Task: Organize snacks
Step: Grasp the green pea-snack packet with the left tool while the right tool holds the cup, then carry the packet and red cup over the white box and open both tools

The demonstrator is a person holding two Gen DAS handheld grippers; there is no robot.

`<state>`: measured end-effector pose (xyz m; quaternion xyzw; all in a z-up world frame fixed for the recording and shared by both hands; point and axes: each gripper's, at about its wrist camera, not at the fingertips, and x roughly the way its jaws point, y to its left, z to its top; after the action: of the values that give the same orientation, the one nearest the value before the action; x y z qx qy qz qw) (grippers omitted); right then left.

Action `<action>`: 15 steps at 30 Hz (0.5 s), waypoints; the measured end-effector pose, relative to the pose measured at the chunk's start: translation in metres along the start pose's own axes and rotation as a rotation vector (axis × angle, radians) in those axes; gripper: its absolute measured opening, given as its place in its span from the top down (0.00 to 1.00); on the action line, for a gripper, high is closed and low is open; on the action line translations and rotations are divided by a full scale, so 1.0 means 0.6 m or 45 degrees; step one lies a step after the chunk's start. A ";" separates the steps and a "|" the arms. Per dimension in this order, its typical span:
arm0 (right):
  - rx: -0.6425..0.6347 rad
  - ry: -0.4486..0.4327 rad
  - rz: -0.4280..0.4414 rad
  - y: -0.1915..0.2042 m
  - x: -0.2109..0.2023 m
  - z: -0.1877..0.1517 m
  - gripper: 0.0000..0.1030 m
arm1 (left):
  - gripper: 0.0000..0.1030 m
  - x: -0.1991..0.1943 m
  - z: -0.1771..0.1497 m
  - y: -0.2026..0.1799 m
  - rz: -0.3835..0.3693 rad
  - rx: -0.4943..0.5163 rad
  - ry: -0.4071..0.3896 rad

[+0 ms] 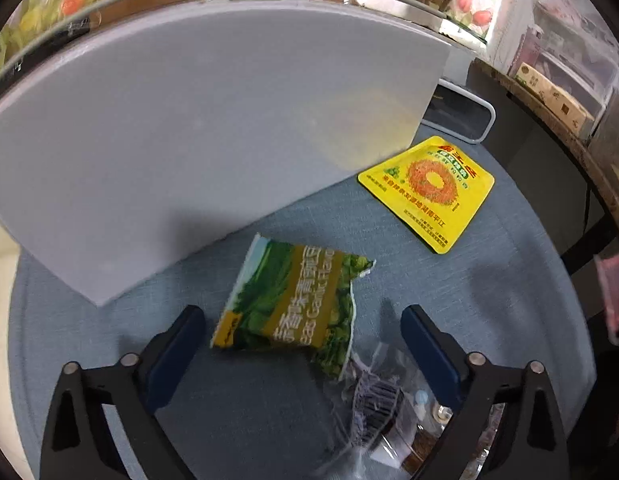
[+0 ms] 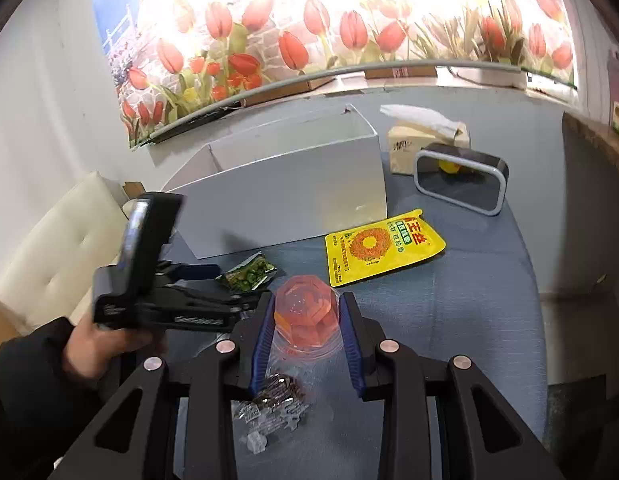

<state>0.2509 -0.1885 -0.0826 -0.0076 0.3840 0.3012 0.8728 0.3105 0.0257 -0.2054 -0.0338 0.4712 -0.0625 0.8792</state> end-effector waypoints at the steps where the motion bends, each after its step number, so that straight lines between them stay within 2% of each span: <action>1: 0.004 -0.003 0.008 0.001 -0.004 0.000 0.66 | 0.18 0.000 0.002 -0.004 0.006 0.017 -0.003; 2: 0.005 -0.011 0.012 0.004 -0.009 0.000 0.66 | 0.22 -0.001 0.005 -0.005 0.003 0.022 -0.004; 3: 0.000 -0.017 0.010 0.004 -0.012 -0.001 0.66 | 0.36 -0.004 0.007 -0.003 -0.008 0.010 -0.010; 5: 0.002 -0.024 0.008 0.005 -0.017 -0.002 0.66 | 0.42 -0.014 0.008 0.005 -0.056 -0.034 -0.015; 7: 0.011 -0.027 0.024 0.004 -0.018 -0.004 0.66 | 0.51 -0.025 0.006 0.002 -0.034 0.008 -0.043; 15: 0.006 -0.033 0.040 0.012 -0.015 -0.006 0.66 | 0.53 -0.093 0.001 -0.009 -0.055 0.047 -0.153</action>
<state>0.2399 -0.1882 -0.0778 0.0044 0.3736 0.3139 0.8729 0.2800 0.0280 -0.1586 -0.0314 0.4153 -0.0880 0.9049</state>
